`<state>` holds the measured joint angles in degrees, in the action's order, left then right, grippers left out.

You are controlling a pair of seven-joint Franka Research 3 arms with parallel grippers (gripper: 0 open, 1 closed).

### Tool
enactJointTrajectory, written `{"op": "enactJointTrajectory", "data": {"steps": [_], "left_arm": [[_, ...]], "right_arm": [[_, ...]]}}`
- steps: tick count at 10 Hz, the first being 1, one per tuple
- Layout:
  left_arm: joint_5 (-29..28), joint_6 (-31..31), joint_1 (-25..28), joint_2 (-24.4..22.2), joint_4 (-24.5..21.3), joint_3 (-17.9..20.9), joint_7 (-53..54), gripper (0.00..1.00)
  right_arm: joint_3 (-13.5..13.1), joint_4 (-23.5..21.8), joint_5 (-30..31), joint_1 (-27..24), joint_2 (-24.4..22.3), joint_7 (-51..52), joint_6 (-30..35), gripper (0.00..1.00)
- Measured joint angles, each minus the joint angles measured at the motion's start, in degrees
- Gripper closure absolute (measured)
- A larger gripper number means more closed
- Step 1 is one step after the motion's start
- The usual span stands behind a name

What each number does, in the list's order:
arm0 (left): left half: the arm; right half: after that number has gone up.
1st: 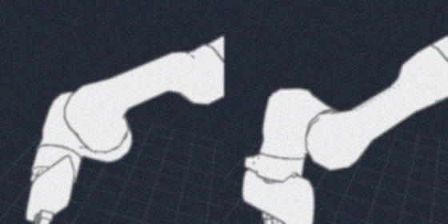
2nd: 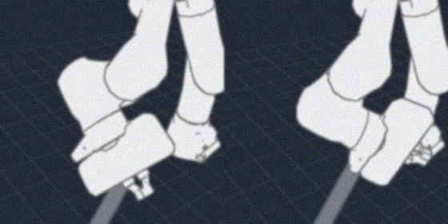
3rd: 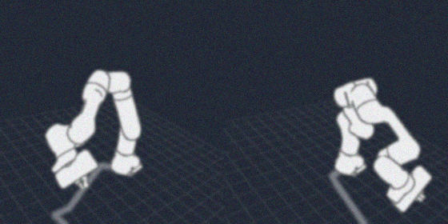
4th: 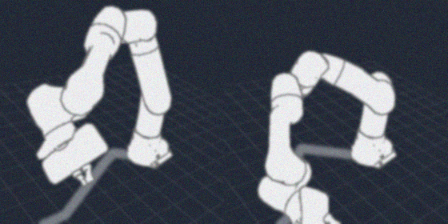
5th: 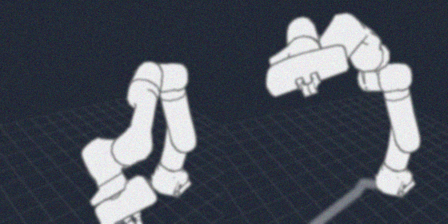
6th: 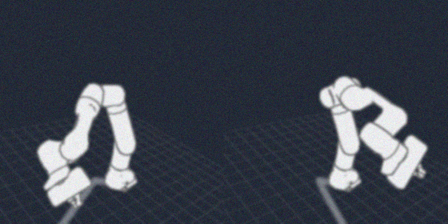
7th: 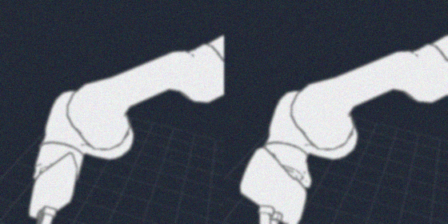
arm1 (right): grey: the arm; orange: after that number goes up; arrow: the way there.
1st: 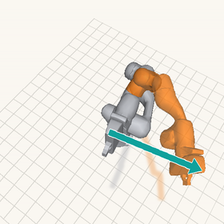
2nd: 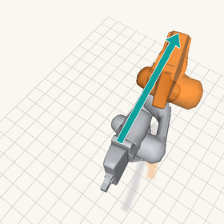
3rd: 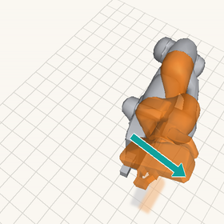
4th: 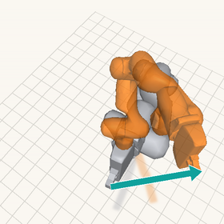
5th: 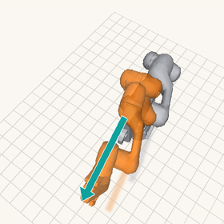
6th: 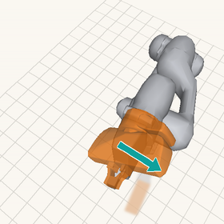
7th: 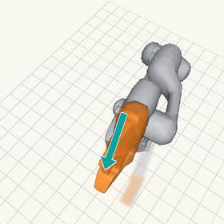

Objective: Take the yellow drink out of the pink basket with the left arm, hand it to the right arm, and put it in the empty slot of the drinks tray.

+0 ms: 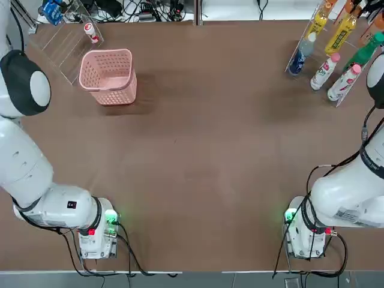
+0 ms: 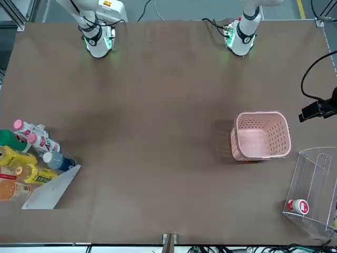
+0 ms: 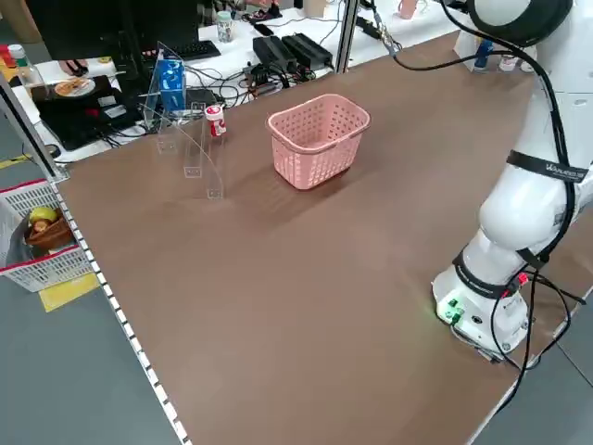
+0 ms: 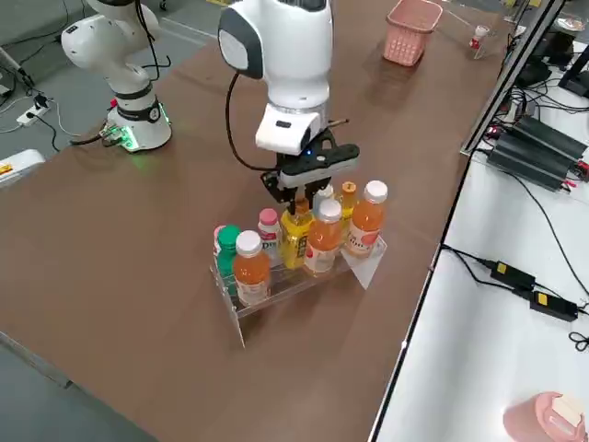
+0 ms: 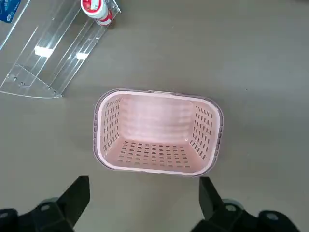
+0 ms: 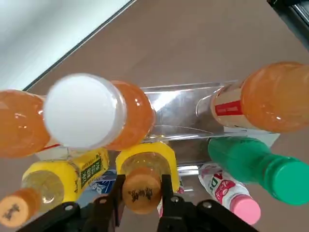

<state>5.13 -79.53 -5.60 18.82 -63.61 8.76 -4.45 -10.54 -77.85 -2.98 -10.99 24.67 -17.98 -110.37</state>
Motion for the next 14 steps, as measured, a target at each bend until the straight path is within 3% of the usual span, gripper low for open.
{"op": "enactJointTrajectory", "data": {"steps": [7,14], "left_arm": [[0.0,0.0,0.0,0.0,0.0,0.0,0.0,0.0],[0.0,0.0,0.0,0.0,0.0,0.0,0.0,0.0]], "right_arm": [[0.2,-0.3,0.1,0.8,-0.1,0.0,0.0,0.66],[0.3,-4.6,0.0,0.9,-3.1,0.8,-0.1,0.66]]}}
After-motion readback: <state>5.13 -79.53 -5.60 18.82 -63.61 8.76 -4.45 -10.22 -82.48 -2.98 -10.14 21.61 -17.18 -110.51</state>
